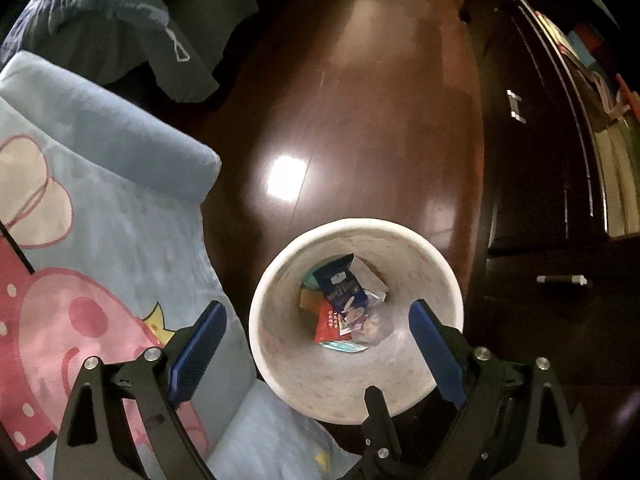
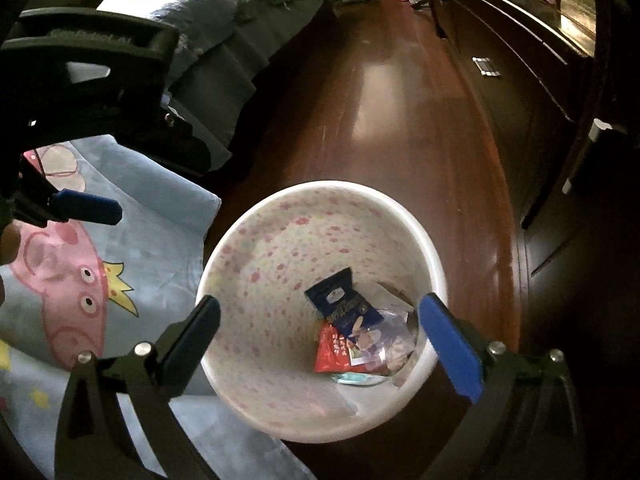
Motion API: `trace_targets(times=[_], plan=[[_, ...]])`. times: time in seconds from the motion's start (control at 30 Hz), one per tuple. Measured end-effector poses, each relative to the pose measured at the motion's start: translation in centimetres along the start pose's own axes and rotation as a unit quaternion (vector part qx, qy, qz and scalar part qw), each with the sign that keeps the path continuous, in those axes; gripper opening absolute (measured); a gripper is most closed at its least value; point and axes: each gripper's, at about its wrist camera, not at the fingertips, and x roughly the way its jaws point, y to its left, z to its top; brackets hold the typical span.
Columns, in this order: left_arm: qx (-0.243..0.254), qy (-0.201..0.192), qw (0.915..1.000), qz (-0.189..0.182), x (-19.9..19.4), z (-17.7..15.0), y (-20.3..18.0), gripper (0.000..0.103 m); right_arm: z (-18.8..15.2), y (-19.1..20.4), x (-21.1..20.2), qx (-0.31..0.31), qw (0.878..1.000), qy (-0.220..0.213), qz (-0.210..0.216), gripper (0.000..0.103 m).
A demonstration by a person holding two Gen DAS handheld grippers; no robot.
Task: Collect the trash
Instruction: 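Carry box and figurine over the wastebasket and open both grippers, then move both open tools back over the table toward the blister pack and lighter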
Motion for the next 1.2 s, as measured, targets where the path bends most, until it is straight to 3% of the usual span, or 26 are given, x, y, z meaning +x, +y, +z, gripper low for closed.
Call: trace_targets(times=[0.23, 0.33, 0.47, 0.73, 0.87, 1.2], plan=[[-0.003, -0.027, 0.9991, -0.031, -4.4, -0.1, 0.6, 0.092, 1.2, 1.8, -4.2, -0.024, 0.999, -0.033, 0.001, 0.1], [0.012, -0.053, 0.9973, -0.05, -8.4, -0.3, 1.0, 0.092, 1.8, 3.0, -6.8, -0.039, 0.998, -0.051, 0.0, 0.1], [0.024, -0.102, 0.9935, -0.045, -14.6, -1.8, 2.9, 0.092, 2.8, 4.6, -10.3, -0.049, 0.996, -0.07, -0.004, 0.1], [-0.013, -0.206, 0.9755, -0.077, -23.2, -9.5, 10.4, 0.098, 3.5, 10.2, -18.6, -0.109, 0.989, -0.095, -0.009, 0.1], [-0.028, -0.257, 0.9648, -0.05, -25.8, -13.8, 14.2, 0.099, 3.0, 12.9, -22.2, -0.138, 0.984, -0.11, -0.01, 0.1], [-0.099, -0.299, 0.9484, -0.032, -28.1, -21.7, 22.6, 0.099, 0.5, 20.5, -26.8, -0.205, 0.97, -0.133, 0.013, 0.1]])
